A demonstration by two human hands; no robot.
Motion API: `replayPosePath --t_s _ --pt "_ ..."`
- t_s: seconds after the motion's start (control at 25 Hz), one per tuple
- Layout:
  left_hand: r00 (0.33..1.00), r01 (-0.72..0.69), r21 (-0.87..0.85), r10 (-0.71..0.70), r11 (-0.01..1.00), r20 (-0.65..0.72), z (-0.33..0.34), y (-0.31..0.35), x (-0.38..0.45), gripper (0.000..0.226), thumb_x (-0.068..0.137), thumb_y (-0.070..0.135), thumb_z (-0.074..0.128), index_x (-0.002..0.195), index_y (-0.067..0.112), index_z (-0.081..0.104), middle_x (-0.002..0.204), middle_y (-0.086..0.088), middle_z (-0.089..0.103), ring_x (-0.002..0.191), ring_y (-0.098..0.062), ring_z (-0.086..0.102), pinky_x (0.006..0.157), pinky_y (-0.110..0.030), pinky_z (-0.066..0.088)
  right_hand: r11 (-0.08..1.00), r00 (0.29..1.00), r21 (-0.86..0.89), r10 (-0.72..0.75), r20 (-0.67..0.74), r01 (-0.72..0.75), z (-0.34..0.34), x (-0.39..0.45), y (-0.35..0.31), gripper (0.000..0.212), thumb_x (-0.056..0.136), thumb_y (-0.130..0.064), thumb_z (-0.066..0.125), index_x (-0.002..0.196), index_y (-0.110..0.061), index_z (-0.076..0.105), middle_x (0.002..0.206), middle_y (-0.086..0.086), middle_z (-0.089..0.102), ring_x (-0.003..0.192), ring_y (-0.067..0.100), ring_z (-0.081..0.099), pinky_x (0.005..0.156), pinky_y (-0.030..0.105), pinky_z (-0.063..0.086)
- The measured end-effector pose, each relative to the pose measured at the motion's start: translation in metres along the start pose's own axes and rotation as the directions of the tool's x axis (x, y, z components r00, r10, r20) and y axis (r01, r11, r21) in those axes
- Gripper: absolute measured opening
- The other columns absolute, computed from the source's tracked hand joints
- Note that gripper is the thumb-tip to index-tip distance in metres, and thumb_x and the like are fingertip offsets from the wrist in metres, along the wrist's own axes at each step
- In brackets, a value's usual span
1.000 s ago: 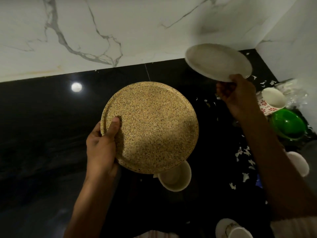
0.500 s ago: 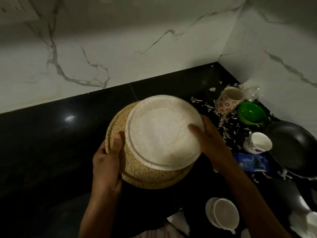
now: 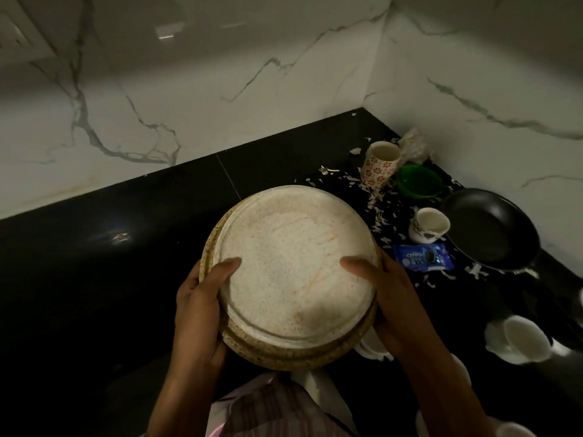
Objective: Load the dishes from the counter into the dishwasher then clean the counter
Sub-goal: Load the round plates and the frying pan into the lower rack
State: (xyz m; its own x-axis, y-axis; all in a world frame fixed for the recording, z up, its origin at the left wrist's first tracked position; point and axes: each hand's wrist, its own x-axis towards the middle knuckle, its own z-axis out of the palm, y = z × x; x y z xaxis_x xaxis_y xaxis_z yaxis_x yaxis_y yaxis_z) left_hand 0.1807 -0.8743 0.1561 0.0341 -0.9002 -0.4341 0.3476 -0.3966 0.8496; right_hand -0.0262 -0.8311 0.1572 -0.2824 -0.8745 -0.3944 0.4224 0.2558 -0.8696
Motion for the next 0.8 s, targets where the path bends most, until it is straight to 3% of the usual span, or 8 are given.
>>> replayPosePath --t_s 0.12,0.24,0.4,0.56,0.8 --pt "0.998 0.029 0.004 -0.029 1.000 0.053 0.000 -0.011 -0.021 0.039 0.078 0.013 0.062 0.117 0.018 0.066 0.113 -0.006 0.072 0.108 -0.029 0.066 0.096 -0.048 0.049 0.997 1.000 0.077 -0.022 0.006 0.021 -0.018 -0.034 0.007 0.045 0.078 -0.016 0.067 0.121 -0.028 0.062 0.112 -0.001 0.073 0.097 0.019 0.071 0.071 0.033 0.060" --pt "0.994 0.057 0.033 -0.060 0.998 0.096 -0.001 -0.025 -0.044 0.050 0.069 0.022 0.066 0.119 0.014 0.066 0.115 -0.008 0.071 0.110 -0.030 0.065 0.096 -0.049 0.049 0.992 0.995 0.100 -0.064 -0.070 0.071 -0.034 -0.068 0.019 0.047 0.073 -0.019 0.070 0.118 -0.029 0.064 0.110 -0.004 0.073 0.096 0.015 0.071 0.071 0.031 0.059" --pt "0.998 0.017 0.139 -0.026 0.990 0.061 -0.006 -0.049 -0.083 0.031 0.087 0.030 0.064 0.118 0.027 0.065 0.110 0.003 0.073 0.102 -0.020 0.069 0.088 -0.041 0.053 0.984 0.990 0.146 -0.088 -0.108 0.103 -0.052 -0.117 0.032 0.050 0.074 -0.009 0.068 0.122 -0.021 0.063 0.109 0.000 0.073 0.094 0.019 0.072 0.068 0.032 0.060" --pt "0.999 0.026 0.161 -0.028 0.987 0.016 -0.013 -0.067 -0.119 0.025 0.091 0.033 0.062 0.117 0.034 0.064 0.110 0.009 0.072 0.102 -0.015 0.069 0.086 -0.038 0.053 0.988 0.988 0.125 -0.068 -0.142 0.086 -0.066 -0.156 0.045 0.045 0.078 0.005 0.065 0.117 -0.018 0.063 0.100 0.002 0.074 0.089 0.023 0.072 0.063 0.032 0.059" --pt "0.996 0.006 0.173 -0.021 0.985 0.088 -0.026 -0.074 -0.150 0.028 0.094 0.024 0.059 0.121 0.026 0.065 0.112 0.006 0.072 0.104 -0.016 0.069 0.090 -0.039 0.052 0.985 0.977 0.135 -0.076 -0.198 0.104 -0.072 -0.197 0.066 0.046 0.078 -0.003 0.068 0.121 -0.020 0.063 0.110 0.004 0.072 0.098 0.025 0.071 0.080 0.046 0.058"
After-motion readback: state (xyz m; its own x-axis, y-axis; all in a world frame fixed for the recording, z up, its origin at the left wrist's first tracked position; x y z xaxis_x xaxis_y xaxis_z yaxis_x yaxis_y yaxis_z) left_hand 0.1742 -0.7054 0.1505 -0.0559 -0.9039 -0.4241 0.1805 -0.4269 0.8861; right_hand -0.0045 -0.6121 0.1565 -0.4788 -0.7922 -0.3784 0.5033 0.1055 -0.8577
